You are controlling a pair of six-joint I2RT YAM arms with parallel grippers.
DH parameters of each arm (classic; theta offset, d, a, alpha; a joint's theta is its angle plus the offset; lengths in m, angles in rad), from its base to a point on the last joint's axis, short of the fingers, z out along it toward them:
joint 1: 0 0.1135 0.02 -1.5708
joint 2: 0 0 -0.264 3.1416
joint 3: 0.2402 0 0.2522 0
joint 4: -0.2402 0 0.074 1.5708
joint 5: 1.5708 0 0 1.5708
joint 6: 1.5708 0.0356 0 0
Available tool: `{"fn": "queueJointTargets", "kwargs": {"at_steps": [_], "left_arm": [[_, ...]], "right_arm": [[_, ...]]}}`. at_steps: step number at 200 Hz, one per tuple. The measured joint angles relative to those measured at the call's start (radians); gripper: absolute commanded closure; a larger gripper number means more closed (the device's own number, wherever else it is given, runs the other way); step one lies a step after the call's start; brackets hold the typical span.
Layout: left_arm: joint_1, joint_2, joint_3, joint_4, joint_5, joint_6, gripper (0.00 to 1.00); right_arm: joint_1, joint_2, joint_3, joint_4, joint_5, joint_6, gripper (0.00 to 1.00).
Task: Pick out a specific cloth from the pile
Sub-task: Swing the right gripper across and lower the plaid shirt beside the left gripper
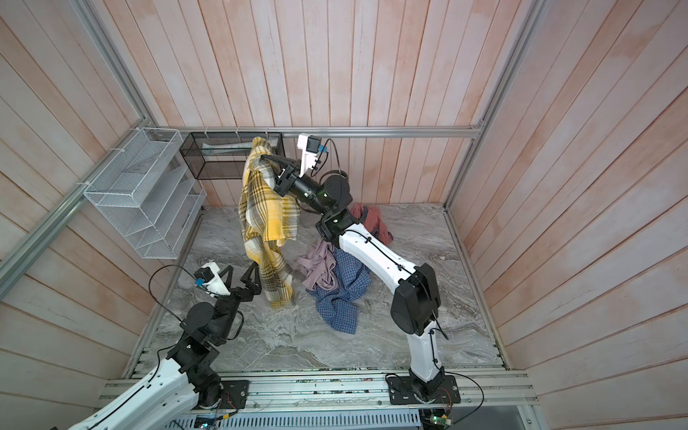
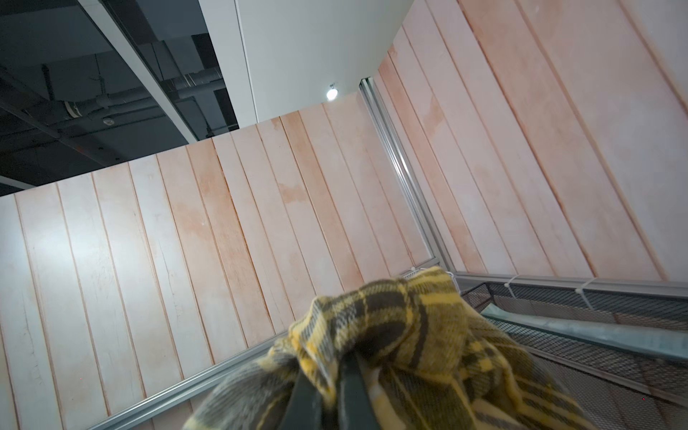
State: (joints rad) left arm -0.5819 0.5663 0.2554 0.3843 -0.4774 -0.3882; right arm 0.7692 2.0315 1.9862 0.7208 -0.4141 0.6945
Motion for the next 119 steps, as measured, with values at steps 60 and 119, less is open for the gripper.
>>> {"fn": "queueJointTargets", "kwargs": {"at_steps": [60,119], "left_arm": [[0.000,-0.164,-0.014,-0.188,-0.152,-0.024,0.00],[0.000,-0.209,-0.014,-0.321,-0.249,-0.074,0.00]], "right_arm": [[0.029,0.236,0.247,-0.147,-0.085,-0.038,1.00],[0.076,0.220,0.091,-0.225,-0.148,-0.086,1.00]]}}
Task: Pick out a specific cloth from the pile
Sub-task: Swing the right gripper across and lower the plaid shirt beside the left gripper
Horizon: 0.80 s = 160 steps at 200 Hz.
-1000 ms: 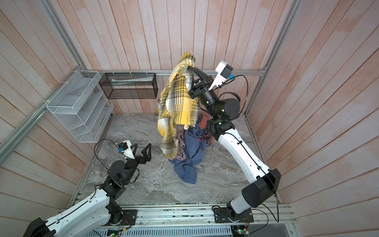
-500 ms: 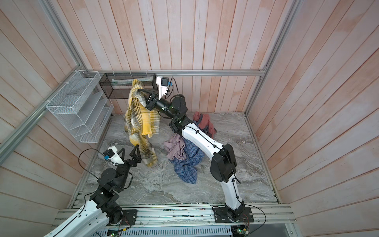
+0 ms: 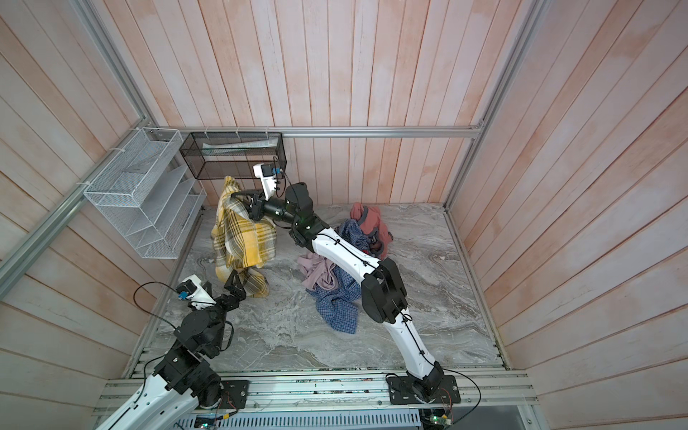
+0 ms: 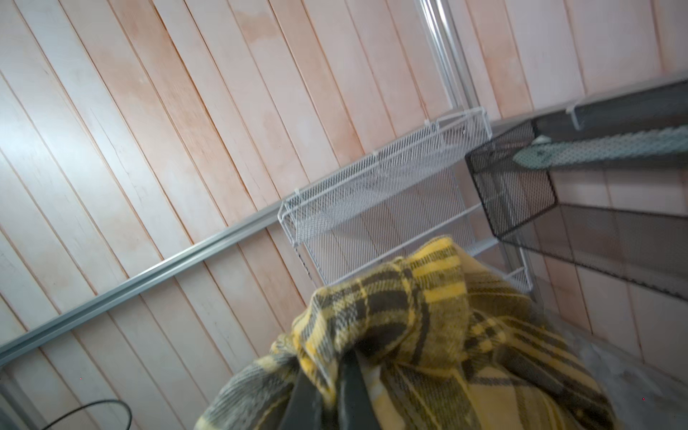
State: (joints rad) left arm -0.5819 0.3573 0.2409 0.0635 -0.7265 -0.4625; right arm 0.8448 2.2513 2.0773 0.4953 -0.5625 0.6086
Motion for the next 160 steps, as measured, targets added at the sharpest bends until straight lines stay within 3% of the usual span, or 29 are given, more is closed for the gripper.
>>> {"fn": "queueJointTargets", "kwargs": {"at_steps": [28,52,116,160], "left_arm": [[0.000,-0.067,0.001,-0.052,-0.043,-0.033,0.00],[0.000,-0.103,0.014,-0.097,-0.077,-0.058,0.00],[0.000,-0.071,0.075,-0.216,-0.147,-0.141,0.00],[0.000,-0.012,0.080,-0.284,-0.162,-0.220,0.00]], "right_arm": [[0.029,-0.074,-0.264,0.006,0.014,-0.019,1.00],[0.051,-0.083,-0.377,0.017,0.014,-0.013,1.00],[0.103,-0.070,-0.415,0.029,0.024,-0.011,1.00],[0.117,0.051,-0.369,-0.062,0.008,-0.038,1.00]]}}
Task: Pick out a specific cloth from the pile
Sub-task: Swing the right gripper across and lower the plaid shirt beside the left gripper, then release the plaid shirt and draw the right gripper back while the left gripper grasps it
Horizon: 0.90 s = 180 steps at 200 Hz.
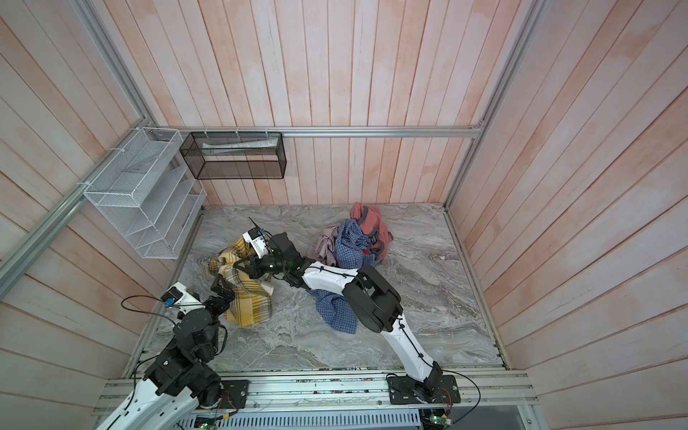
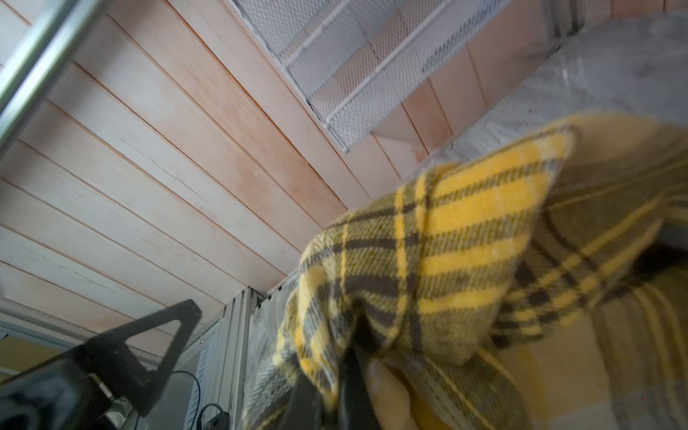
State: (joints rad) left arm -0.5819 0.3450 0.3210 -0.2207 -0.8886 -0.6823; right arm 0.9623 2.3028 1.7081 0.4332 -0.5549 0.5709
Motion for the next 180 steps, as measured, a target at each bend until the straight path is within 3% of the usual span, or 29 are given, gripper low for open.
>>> {"fn": "queueJointTargets", "kwargs": {"at_steps": [25,56,79,109,180], "left_arm": [[0.000,0.019,0.021,-0.037,-0.007,-0.022,0.00],[0.015,0.027,0.038,-0.055,0.005,-0.035,0.00],[0.047,0.058,0.041,-0.064,0.047,-0.045,0.00],[0.100,0.117,0.064,-0.080,0.111,-0.048,0.00],[0.111,0.216,0.144,-0.132,0.225,-0.040,0.00]], "right_arm": [[-0.007,0.051,0.014,-0.096,0.012,-0.034,0.99],[-0.008,0.086,0.072,-0.203,0.035,-0.082,0.71],[-0.008,0.088,0.098,-0.249,0.048,-0.113,0.64],[-0.008,0.073,0.097,-0.298,0.085,-0.165,0.36],[-0.017,-0.226,-0.041,-0.382,0.233,-0.269,0.03]]}}
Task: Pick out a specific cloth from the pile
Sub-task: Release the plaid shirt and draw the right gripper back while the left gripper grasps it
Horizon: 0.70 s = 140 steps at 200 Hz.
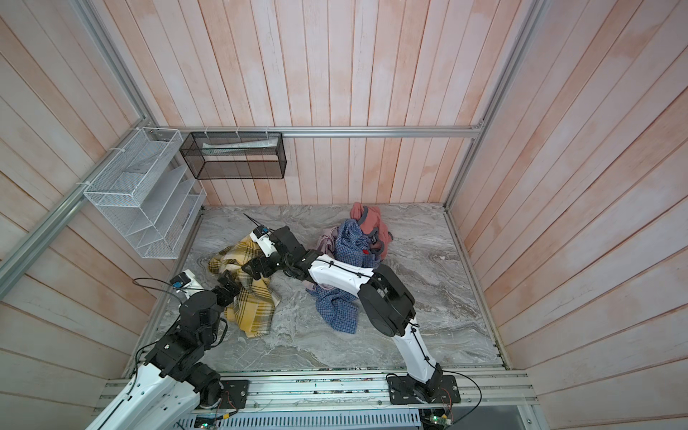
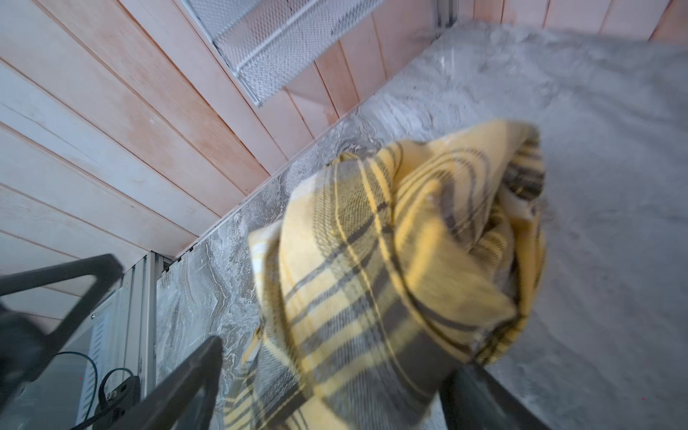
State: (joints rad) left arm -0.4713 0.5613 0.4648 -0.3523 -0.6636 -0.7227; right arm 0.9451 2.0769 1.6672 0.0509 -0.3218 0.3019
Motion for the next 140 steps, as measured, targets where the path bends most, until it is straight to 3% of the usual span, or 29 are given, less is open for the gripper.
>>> {"fn": "queueJointTargets", "kwargs": {"at_steps": [64,110,140], "left_arm": [[-0.038,0.158,0.001,-0.085,0.087,-0.111,0.00],[-0.049,0.386,0.006,-0.057,0.132,-0.124,0.00],[0.010,0.524,0.035,0.001,0.173,-0.097,0.03]], "right_arm": [[-0.082,-0.254,-0.227,0.015,0.097,-0.074,0.02],[-0.177,-0.366,-0.419,0.038,0.108,-0.094,0.02],[-0.208,-0.420,-0.502,0.070,0.108,-0.093,0.02]]}}
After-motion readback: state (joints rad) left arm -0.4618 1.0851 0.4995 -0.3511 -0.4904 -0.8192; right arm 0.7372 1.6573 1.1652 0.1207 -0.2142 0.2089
